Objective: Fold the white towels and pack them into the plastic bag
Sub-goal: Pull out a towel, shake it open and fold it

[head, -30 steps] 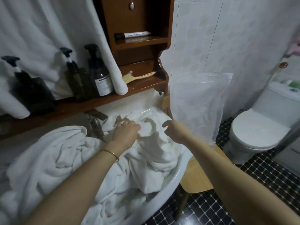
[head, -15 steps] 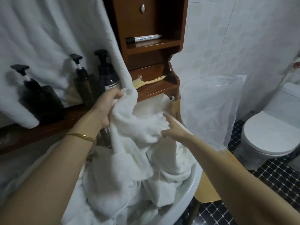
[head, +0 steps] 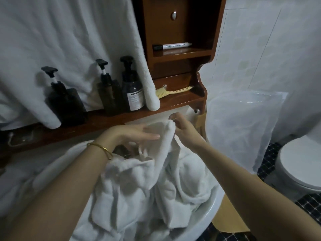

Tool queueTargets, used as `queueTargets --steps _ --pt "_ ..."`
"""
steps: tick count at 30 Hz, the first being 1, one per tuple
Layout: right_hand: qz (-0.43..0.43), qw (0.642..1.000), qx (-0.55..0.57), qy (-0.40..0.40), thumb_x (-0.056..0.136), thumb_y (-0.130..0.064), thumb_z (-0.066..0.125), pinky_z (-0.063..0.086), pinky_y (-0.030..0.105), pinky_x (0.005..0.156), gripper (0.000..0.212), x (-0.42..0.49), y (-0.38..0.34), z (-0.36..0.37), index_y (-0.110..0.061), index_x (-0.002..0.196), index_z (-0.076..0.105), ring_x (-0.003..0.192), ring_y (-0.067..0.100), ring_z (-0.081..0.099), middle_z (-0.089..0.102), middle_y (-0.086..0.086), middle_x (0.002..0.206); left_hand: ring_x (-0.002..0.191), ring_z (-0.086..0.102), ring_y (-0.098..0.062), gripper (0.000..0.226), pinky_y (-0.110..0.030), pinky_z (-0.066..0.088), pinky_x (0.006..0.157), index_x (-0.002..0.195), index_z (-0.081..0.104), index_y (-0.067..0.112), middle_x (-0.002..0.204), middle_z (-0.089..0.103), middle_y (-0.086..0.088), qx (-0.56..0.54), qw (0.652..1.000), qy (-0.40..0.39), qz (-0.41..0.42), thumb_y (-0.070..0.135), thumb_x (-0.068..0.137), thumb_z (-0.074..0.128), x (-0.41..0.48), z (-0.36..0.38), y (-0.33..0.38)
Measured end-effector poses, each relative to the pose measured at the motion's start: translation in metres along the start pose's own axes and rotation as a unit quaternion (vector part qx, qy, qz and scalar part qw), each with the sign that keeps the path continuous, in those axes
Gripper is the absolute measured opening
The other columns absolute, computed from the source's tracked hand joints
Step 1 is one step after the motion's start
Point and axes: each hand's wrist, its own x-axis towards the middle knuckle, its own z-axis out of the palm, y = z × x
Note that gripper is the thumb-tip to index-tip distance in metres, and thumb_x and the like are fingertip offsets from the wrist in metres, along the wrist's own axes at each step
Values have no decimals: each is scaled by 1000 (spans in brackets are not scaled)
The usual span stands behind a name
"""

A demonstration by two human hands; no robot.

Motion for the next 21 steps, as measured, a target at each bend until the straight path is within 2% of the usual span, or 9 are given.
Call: queueTargets --steps 3,6,8,10,13,16,18,19,21 --pt "-46 998 4 46 92 -5 52 47 22 67 13 4 -11 -11 -17 96 52 79 12 54 57 -3 87 121 51 -25 79 -44 51 91 144 31 29 137 46 3 -51 997 43 38 54 78 68 14 11 8" --pt "-41 997 42 59 91 -10 56 50 13 69 20 3 -16 -31 -29 90 56 82 0 57 59 -10 92 118 55 -23 70 -43 52 90 135 46 25 130 55 3 -154 985 68 44 60 77 66 28 12 16" --pt "-45 997 55 39 91 -7 59 50 15 68 18 0 -17 -43 -25 90 59 83 3 60 62 -7 92 112 60 -27 65 -44 52 92 129 53 15 122 63 -7 -329 942 54 35 54 79 67 39 14 26" --pt "-43 997 60 9 88 -5 61 50 17 68 14 -4 -16 -53 -19 89 62 84 9 63 64 0 93 107 63 -28 50 -43 49 97 122 59 3 112 68 -13 -409 907 89 51 35 84 69 47 18 38" --pt "-3 998 63 -21 83 1 65 51 23 68 15 -11 -6 -66 -13 89 61 86 20 63 64 8 96 112 58 -28 29 -38 47 100 119 63 8 124 61 -13 -298 934 179 85 8 91 58 54 26 53" --pt "87 994 65 16 81 11 52 50 21 58 26 -12 7 -74 -10 96 54 85 26 61 60 14 102 112 48 -14 46 -21 42 87 120 63 26 125 53 2 -213 935 220 178 -3 88 48 44 22 66" --pt "129 987 81 50 85 8 43 46 15 51 31 -9 9 -72 -11 108 51 82 18 56 56 12 111 114 48 -10 50 -21 42 90 110 66 32 124 53 10 -176 926 217 254 -5 85 44 33 17 73" --pt "137 984 95 60 86 3 42 47 16 55 35 -7 8 -70 -13 117 47 86 17 55 54 11 120 112 51 -11 49 -25 46 91 102 67 33 121 57 10 -177 917 217 285 -6 83 44 27 15 76" --pt "138 983 111 46 82 -11 49 51 30 82 50 -2 4 -64 -21 131 39 110 22 52 43 7 138 101 58 -14 44 -25 50 79 87 69 30 102 65 7 -208 892 230 330 -6 82 44 13 10 83"
